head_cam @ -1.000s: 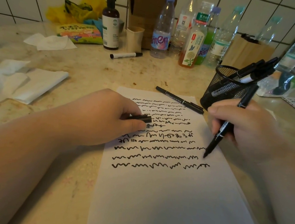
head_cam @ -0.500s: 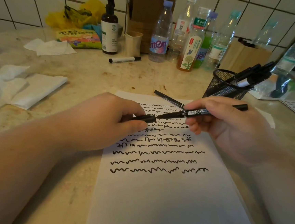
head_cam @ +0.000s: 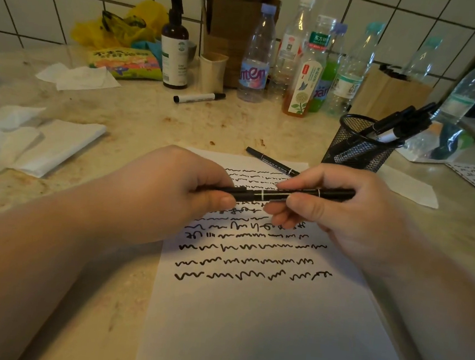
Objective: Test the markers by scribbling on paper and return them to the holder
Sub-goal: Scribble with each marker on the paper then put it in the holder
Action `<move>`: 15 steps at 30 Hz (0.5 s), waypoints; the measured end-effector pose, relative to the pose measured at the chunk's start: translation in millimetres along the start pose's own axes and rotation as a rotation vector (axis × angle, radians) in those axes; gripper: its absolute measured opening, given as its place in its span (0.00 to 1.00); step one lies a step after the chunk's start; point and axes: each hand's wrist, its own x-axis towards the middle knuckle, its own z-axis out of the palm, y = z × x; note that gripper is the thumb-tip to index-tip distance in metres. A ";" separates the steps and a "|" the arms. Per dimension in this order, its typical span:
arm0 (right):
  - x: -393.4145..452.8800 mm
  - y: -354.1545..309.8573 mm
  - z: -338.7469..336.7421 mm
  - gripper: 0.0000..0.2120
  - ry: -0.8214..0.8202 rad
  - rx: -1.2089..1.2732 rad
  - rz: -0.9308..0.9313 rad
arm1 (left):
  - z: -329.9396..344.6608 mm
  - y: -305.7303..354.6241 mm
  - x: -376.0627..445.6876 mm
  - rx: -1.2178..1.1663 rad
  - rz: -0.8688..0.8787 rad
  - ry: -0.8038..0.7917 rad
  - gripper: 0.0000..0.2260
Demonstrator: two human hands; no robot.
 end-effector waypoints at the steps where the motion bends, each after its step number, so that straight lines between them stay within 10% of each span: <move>1: -0.5 -0.3 0.4 0.12 0.003 0.021 -0.006 | -0.9 0.1 -0.2 -0.013 0.000 0.003 0.07; 7: 4.1 -3.0 -4.8 0.08 -0.003 0.109 -0.060 | -1.1 0.1 2.7 -0.085 0.007 0.006 0.08; 11: 3.3 -6.8 -28.3 0.01 0.410 0.041 -0.188 | 0.8 -7.2 3.7 -0.033 -0.013 0.062 0.24; 15: 0.8 -11.4 -44.8 0.09 0.810 -0.082 -0.217 | 0.6 -14.6 6.4 -0.048 -0.042 0.108 0.19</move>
